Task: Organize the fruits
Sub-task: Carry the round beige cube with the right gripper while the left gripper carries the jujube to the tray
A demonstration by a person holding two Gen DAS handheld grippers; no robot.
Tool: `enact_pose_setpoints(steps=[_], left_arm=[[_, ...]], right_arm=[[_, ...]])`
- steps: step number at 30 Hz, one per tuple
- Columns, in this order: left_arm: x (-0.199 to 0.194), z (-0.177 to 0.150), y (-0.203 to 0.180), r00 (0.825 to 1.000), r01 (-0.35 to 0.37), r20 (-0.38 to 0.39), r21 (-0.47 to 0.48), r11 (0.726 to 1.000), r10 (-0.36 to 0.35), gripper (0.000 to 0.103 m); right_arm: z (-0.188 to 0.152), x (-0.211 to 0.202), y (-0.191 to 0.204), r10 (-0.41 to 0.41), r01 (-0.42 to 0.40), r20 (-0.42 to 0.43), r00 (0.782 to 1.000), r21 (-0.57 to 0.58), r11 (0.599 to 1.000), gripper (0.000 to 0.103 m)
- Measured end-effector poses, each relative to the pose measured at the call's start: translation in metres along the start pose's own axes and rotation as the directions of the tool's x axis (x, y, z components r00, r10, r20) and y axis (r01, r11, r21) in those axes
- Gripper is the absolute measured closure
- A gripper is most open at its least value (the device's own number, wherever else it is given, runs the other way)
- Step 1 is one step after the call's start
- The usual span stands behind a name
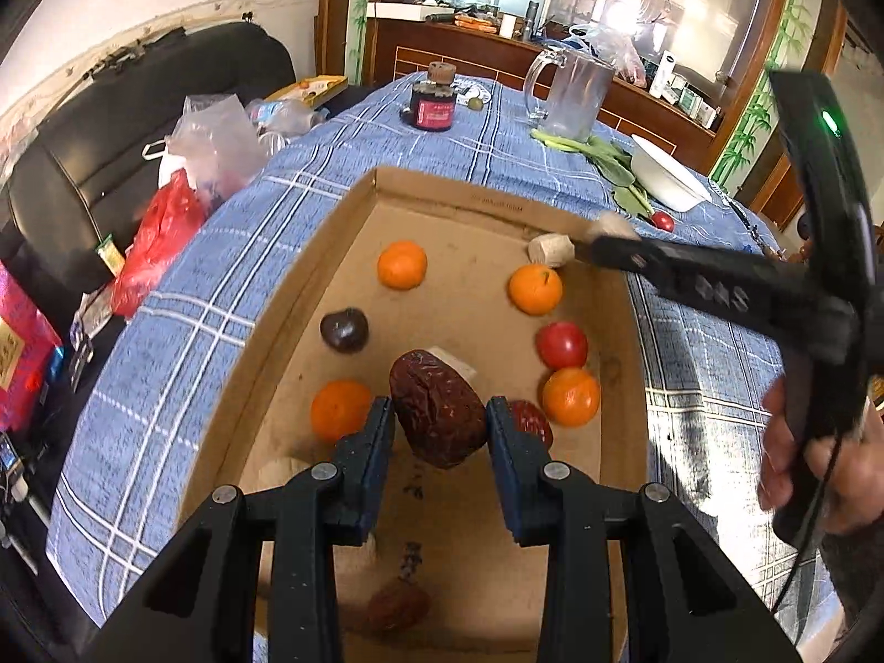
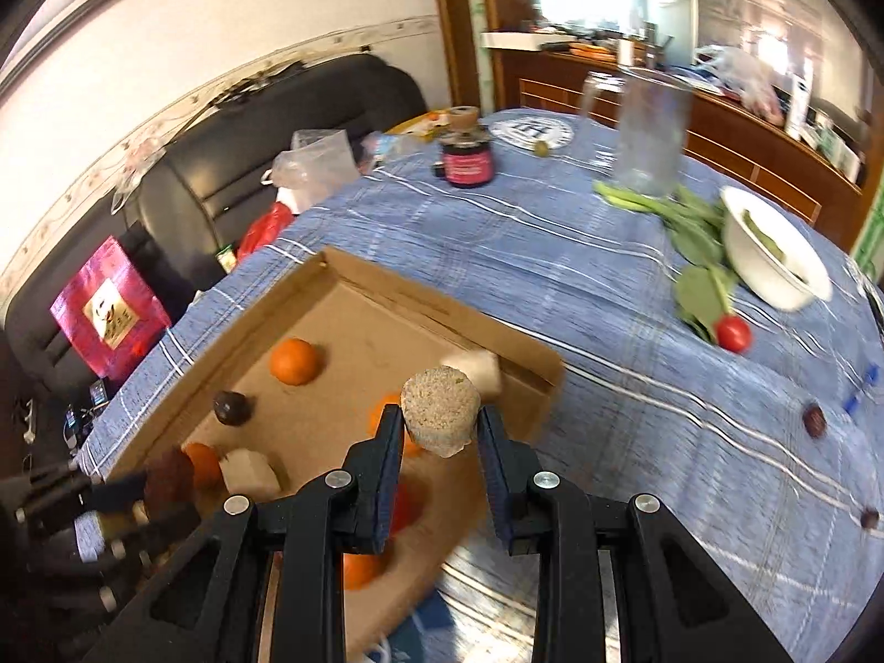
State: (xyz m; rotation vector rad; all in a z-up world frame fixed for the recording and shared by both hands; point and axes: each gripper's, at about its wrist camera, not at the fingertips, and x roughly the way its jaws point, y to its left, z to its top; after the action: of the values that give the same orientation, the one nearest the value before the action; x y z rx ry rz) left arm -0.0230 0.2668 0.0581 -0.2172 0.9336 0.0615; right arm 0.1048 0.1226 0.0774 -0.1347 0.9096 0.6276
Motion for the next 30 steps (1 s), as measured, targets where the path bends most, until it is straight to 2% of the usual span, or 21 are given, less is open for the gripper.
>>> enact_pose_setpoints(steps=[9,13,23,30], left_arm=[[0.009,-0.024,-0.016,0.997,0.043,-0.057,0.016,0.999,-0.042,0.070],[0.015,-0.030,-0.021,0.997,0.033,-0.069,0.031,0.999,-0.031,0.070],[0.028,-0.035,-0.030,0.997,0.013,-0.077,0.093,0.996,-0.006,0.070],[0.030,-0.033,-0.031,0.997,0.041,-0.076,0.104,0.994,-0.033,0.068]], right_arm=[[0.019,0.033,0.030,0.046,-0.049,-0.034,0.998,-0.072,0.996,0.073],[0.019,0.049,0.040,0.055,-0.062,-0.067,0.996,-0.103,0.993,0.073],[0.015,0.083,0.053,0.004,-0.025,-0.115,0.993,-0.175,0.984,0.073],[0.016,0.087,0.057,-0.017,-0.008,-0.122,0.992,-0.203,0.979,0.073]])
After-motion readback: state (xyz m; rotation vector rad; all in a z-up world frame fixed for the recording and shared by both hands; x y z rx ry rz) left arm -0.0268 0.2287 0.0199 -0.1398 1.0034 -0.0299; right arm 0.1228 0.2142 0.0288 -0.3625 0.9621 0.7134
